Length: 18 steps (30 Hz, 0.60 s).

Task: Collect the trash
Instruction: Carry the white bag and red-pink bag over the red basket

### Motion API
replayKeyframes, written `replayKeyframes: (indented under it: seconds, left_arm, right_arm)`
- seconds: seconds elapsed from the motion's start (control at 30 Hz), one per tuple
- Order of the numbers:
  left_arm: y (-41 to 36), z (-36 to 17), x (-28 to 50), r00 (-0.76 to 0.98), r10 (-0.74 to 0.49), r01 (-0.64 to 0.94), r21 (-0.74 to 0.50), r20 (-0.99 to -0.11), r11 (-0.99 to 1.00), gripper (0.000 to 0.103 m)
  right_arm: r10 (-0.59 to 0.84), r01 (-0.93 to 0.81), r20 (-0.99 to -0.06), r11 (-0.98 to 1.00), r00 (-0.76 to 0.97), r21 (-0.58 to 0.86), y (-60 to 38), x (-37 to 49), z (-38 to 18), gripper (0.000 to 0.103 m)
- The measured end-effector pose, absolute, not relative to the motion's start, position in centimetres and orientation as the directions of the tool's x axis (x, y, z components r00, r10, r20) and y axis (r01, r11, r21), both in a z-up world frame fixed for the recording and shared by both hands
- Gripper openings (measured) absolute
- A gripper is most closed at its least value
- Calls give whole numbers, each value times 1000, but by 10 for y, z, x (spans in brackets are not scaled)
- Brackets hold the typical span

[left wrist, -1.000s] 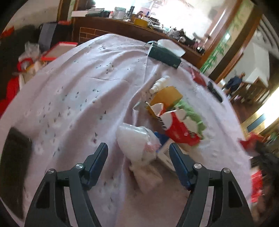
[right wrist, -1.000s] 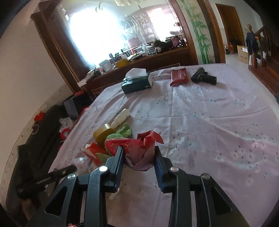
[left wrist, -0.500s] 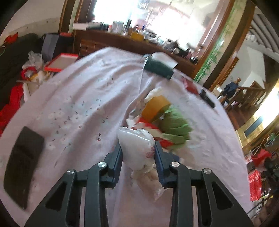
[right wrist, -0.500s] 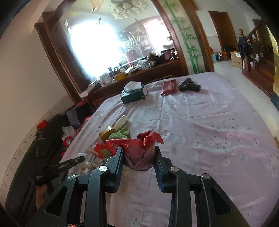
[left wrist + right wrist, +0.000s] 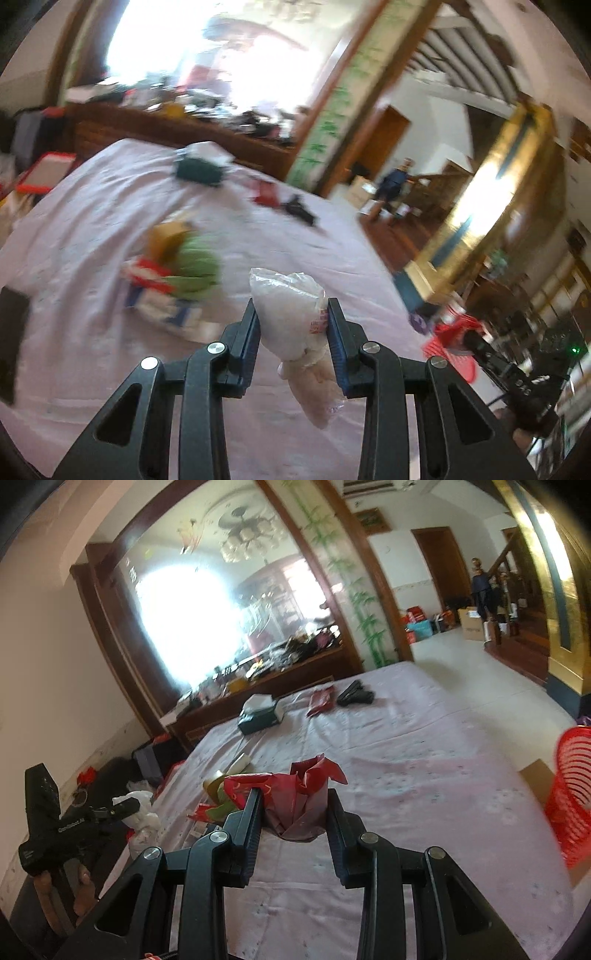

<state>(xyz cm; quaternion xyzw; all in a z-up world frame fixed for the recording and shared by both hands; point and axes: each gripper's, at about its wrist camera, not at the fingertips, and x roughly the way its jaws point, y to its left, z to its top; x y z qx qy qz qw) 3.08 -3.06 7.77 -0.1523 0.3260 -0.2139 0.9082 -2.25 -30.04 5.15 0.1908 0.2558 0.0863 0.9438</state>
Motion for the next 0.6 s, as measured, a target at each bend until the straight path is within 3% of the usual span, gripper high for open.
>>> replayKeyframes:
  seconds: [0.27, 0.6]
  left_arm:
    - [-120, 101, 8, 598, -635, 483, -413, -488, 772, 33]
    - [-207, 126, -14, 507, -723, 635, -364, -469, 681, 33]
  right_arm:
    - [142, 14, -383, 926, 913, 377, -346, -91, 80, 35]
    - [-18, 138, -301, 914, 953, 382, -402, -156, 103, 35]
